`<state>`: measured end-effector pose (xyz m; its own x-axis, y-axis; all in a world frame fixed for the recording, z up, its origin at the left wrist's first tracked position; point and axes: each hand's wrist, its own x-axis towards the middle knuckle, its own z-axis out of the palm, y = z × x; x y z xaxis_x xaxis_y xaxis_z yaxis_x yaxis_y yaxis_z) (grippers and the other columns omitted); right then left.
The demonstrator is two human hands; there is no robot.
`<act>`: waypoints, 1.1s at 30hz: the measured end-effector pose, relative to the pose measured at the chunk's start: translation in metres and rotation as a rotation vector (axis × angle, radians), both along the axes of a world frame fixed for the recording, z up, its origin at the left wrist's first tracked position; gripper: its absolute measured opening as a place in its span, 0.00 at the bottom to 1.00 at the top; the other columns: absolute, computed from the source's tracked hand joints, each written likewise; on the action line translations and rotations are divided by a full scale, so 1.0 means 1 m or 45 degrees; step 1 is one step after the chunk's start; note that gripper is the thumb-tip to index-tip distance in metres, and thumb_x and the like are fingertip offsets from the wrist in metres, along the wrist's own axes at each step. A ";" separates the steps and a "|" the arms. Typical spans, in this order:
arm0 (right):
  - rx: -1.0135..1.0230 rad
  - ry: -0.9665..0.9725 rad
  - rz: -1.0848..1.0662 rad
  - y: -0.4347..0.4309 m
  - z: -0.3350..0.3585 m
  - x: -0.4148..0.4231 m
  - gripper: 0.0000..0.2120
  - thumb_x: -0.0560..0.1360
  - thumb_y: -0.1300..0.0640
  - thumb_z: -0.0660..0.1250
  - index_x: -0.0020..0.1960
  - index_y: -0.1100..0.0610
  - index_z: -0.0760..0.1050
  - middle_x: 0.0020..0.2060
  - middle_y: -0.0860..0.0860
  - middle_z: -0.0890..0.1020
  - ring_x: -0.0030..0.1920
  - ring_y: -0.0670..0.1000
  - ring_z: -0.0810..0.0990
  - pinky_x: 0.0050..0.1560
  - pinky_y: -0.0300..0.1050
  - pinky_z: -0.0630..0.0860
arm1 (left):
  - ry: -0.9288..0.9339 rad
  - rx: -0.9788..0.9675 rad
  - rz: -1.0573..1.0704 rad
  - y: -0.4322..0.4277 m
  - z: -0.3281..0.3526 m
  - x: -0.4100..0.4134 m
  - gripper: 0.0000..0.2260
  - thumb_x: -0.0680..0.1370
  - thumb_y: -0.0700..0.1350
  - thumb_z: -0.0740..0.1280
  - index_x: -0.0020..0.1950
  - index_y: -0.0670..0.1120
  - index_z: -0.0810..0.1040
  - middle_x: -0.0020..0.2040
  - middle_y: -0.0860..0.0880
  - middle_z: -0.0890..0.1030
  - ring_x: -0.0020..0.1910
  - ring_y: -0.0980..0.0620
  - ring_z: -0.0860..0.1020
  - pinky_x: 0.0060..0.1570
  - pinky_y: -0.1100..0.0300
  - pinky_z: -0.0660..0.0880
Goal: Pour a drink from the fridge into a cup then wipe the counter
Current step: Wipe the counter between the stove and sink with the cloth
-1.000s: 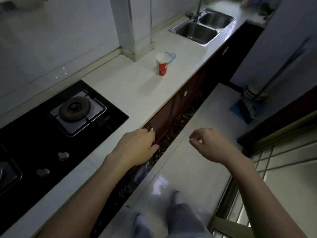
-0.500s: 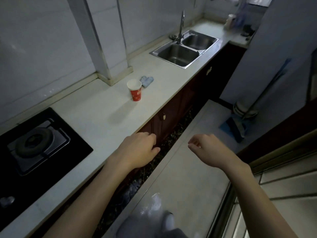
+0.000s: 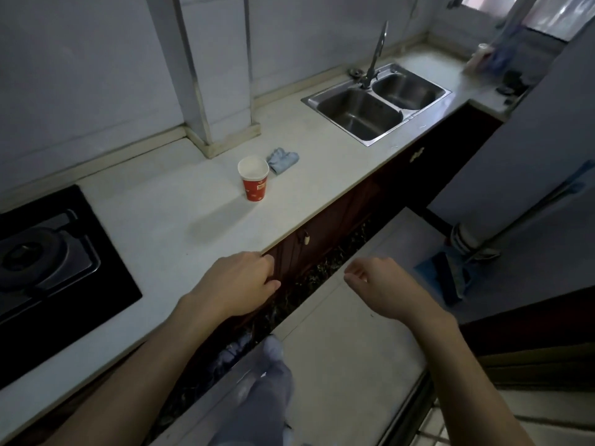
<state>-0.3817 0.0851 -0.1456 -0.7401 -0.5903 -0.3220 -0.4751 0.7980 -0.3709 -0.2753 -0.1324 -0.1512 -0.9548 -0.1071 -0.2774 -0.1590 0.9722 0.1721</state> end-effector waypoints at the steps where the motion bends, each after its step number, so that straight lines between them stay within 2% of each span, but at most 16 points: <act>1: 0.010 0.005 0.022 -0.007 -0.001 -0.012 0.14 0.82 0.53 0.58 0.57 0.58 0.78 0.51 0.51 0.81 0.50 0.51 0.79 0.49 0.43 0.75 | -0.002 0.015 0.011 -0.004 -0.004 -0.010 0.15 0.80 0.58 0.59 0.57 0.49 0.75 0.54 0.51 0.78 0.51 0.49 0.77 0.47 0.54 0.74; 3: 0.026 0.011 0.062 -0.023 -0.004 -0.038 0.14 0.82 0.53 0.58 0.57 0.58 0.79 0.52 0.51 0.81 0.51 0.50 0.79 0.50 0.43 0.75 | -0.002 0.046 0.034 -0.015 -0.011 -0.033 0.14 0.80 0.57 0.59 0.56 0.49 0.75 0.53 0.51 0.78 0.51 0.50 0.77 0.47 0.55 0.73; 7: 0.078 0.015 0.151 -0.061 -0.006 -0.092 0.14 0.82 0.52 0.58 0.56 0.57 0.79 0.52 0.51 0.82 0.51 0.50 0.79 0.53 0.49 0.77 | 0.015 0.103 0.128 -0.043 -0.021 -0.084 0.15 0.80 0.57 0.59 0.58 0.49 0.75 0.55 0.52 0.78 0.52 0.51 0.77 0.49 0.55 0.74; 13: 0.138 0.005 0.291 -0.126 -0.014 -0.156 0.14 0.81 0.53 0.57 0.53 0.58 0.79 0.50 0.52 0.81 0.50 0.53 0.80 0.51 0.50 0.77 | -0.004 0.179 0.296 -0.090 -0.031 -0.132 0.16 0.80 0.57 0.59 0.61 0.49 0.75 0.58 0.50 0.79 0.54 0.49 0.77 0.53 0.53 0.75; 16: 0.146 0.012 0.374 -0.162 -0.023 -0.177 0.14 0.81 0.53 0.57 0.56 0.58 0.79 0.52 0.52 0.81 0.52 0.53 0.79 0.51 0.48 0.76 | -0.053 0.187 0.380 -0.113 -0.039 -0.147 0.15 0.80 0.57 0.59 0.60 0.49 0.75 0.58 0.49 0.79 0.55 0.48 0.77 0.53 0.53 0.74; 20: 0.184 -0.011 0.488 -0.202 -0.039 -0.199 0.15 0.80 0.52 0.57 0.58 0.56 0.78 0.53 0.53 0.81 0.53 0.55 0.79 0.52 0.52 0.77 | -0.094 0.190 0.470 -0.132 -0.046 -0.161 0.15 0.80 0.56 0.59 0.59 0.50 0.75 0.58 0.49 0.78 0.56 0.48 0.77 0.51 0.54 0.72; 26: 0.142 0.003 0.574 -0.250 -0.059 -0.241 0.16 0.80 0.50 0.59 0.65 0.54 0.73 0.58 0.51 0.78 0.58 0.53 0.77 0.53 0.47 0.74 | -0.168 0.174 0.594 -0.156 -0.058 -0.187 0.14 0.80 0.55 0.58 0.57 0.48 0.75 0.58 0.48 0.78 0.56 0.46 0.76 0.49 0.54 0.72; 29: 0.065 0.018 0.625 -0.268 -0.071 -0.263 0.19 0.79 0.50 0.62 0.69 0.55 0.69 0.61 0.52 0.77 0.58 0.54 0.77 0.54 0.49 0.76 | -0.164 0.184 0.682 -0.162 -0.065 -0.204 0.13 0.80 0.54 0.59 0.55 0.46 0.76 0.56 0.47 0.79 0.54 0.45 0.77 0.46 0.54 0.73; 33: -0.013 -0.011 0.747 -0.290 -0.087 -0.297 0.27 0.76 0.50 0.67 0.72 0.57 0.63 0.65 0.55 0.71 0.63 0.56 0.74 0.56 0.49 0.75 | -0.170 0.250 0.828 -0.163 -0.073 -0.232 0.13 0.81 0.52 0.59 0.55 0.45 0.76 0.54 0.47 0.79 0.51 0.46 0.78 0.43 0.55 0.73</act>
